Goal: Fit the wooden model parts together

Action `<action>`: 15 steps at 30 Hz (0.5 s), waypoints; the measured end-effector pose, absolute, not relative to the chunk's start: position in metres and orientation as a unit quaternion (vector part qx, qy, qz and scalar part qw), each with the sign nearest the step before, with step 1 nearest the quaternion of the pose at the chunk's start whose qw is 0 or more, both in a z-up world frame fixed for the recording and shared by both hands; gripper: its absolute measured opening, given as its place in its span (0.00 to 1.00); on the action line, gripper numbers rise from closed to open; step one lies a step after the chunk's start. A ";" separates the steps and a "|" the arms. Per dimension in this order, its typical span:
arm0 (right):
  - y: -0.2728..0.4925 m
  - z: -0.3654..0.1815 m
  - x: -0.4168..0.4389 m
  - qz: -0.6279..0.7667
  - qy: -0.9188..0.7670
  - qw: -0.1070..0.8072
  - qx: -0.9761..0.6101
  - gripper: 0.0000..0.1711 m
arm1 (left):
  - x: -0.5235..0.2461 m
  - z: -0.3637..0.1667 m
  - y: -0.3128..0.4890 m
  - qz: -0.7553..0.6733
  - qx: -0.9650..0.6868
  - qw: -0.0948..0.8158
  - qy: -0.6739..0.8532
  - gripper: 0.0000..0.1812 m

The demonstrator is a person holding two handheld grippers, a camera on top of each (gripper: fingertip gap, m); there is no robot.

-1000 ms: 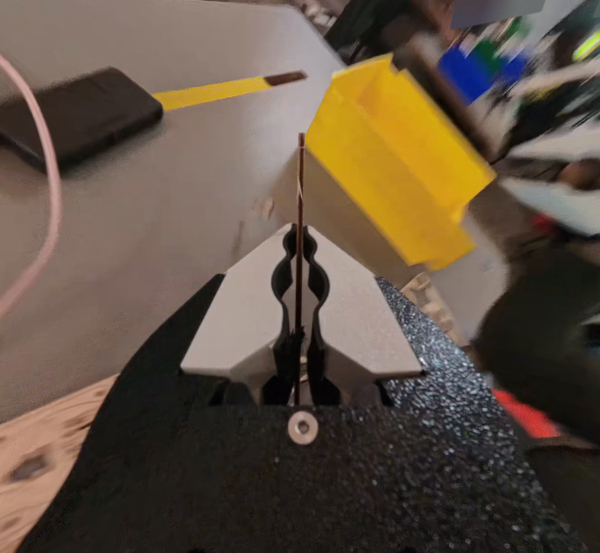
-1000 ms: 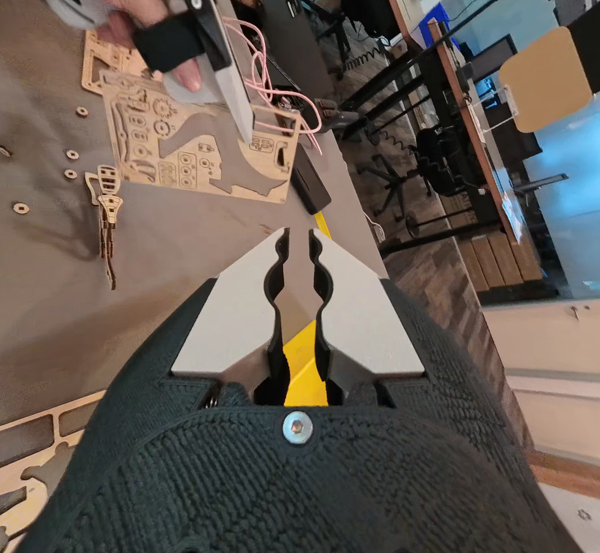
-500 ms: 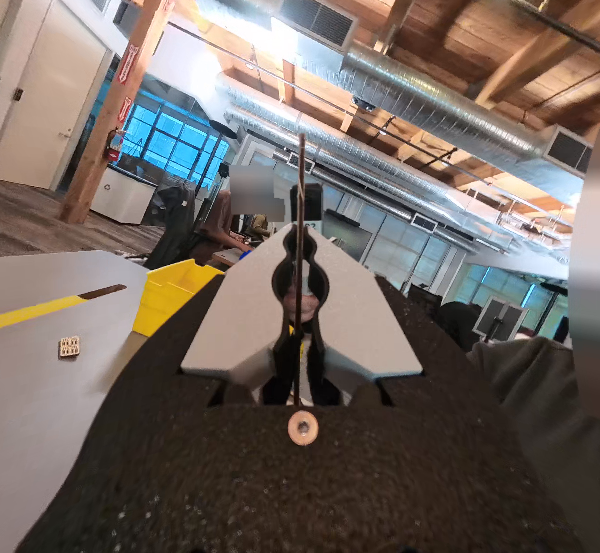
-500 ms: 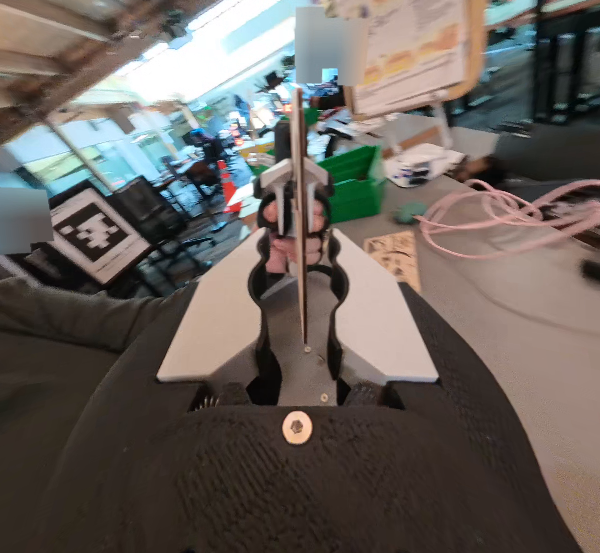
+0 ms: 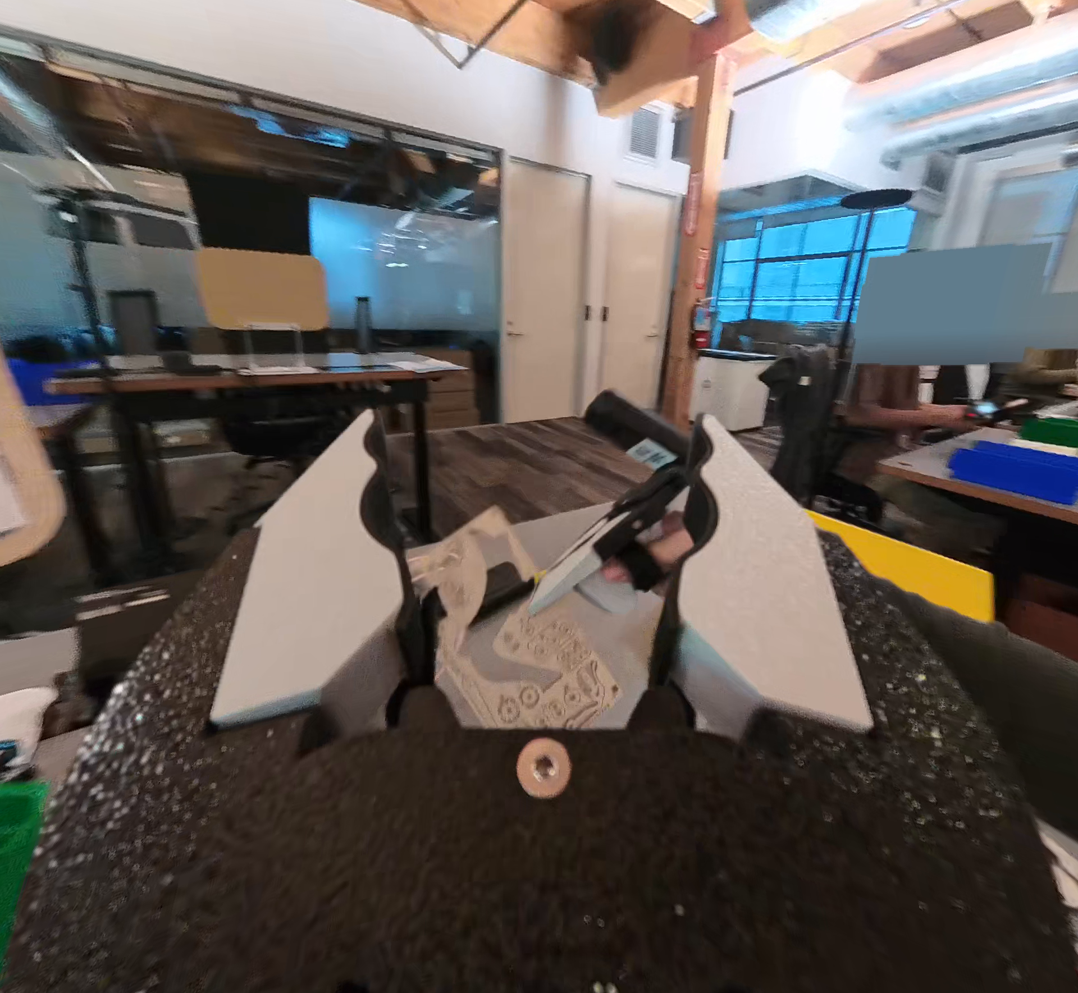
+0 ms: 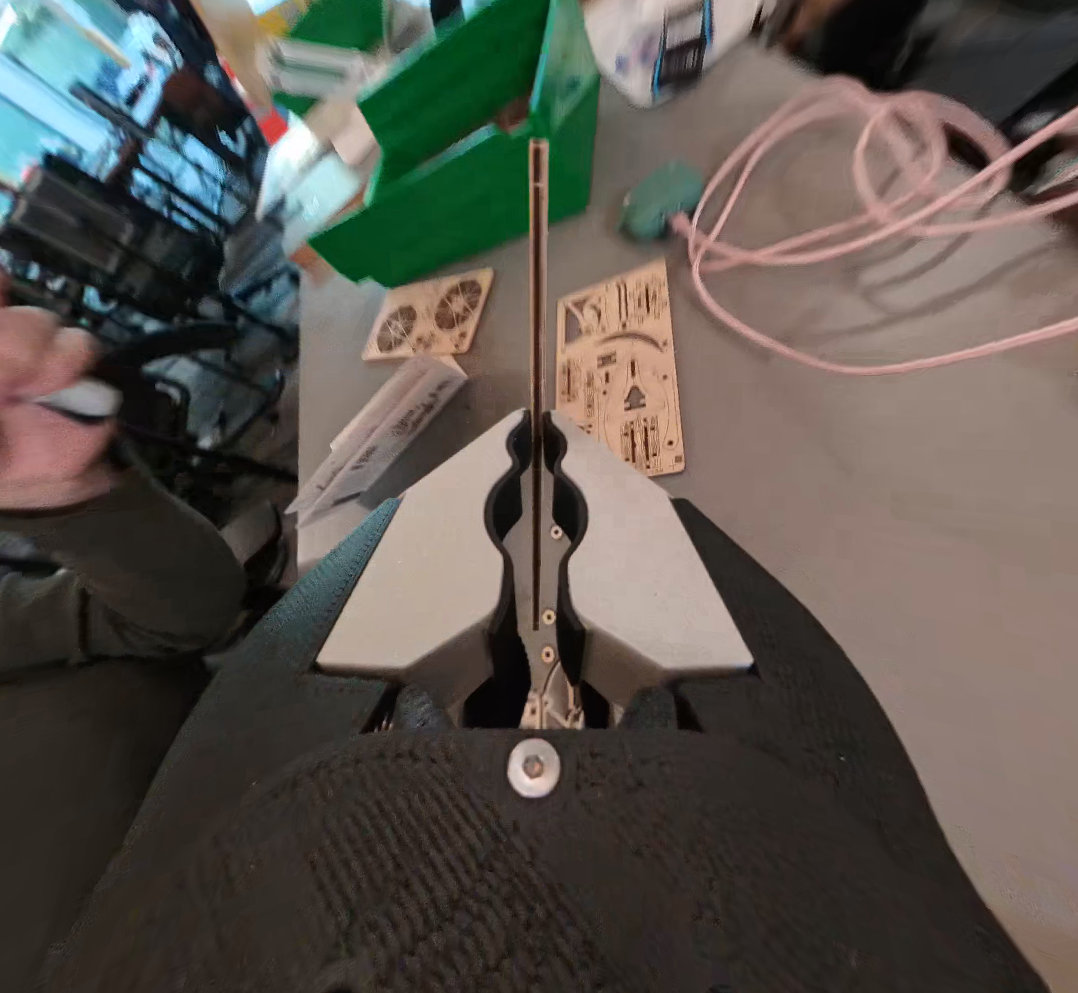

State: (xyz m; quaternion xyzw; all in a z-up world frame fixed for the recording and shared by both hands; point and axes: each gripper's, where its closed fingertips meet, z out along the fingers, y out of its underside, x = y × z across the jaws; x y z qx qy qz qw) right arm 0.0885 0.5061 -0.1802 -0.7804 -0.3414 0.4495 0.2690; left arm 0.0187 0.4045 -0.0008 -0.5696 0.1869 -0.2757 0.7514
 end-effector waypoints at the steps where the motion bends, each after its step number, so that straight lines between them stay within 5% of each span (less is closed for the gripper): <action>1: 0.511 -0.197 0.075 0.446 -0.348 0.229 -0.792 0.01 | 0.009 0.001 0.400 -0.262 -0.570 0.757 0.184 0.56; 6: 0.536 -0.253 0.024 0.441 -0.357 0.126 -0.814 0.02 | -0.033 -0.014 0.395 -0.171 -0.603 0.760 0.171 0.56; 8: 0.549 -0.262 0.017 0.433 -0.340 0.128 -0.825 0.18 | -0.047 -0.035 0.405 -0.108 -0.648 0.734 0.172 0.56; 11: 0.568 -0.253 0.026 0.389 -0.336 0.206 -0.833 0.38 | -0.057 -0.060 0.417 -0.089 -0.693 0.694 0.172 0.61; 15: 0.565 -0.199 0.074 0.287 -0.366 0.383 -0.798 0.38 | -0.052 -0.064 0.411 -0.147 -0.681 0.697 0.169 0.63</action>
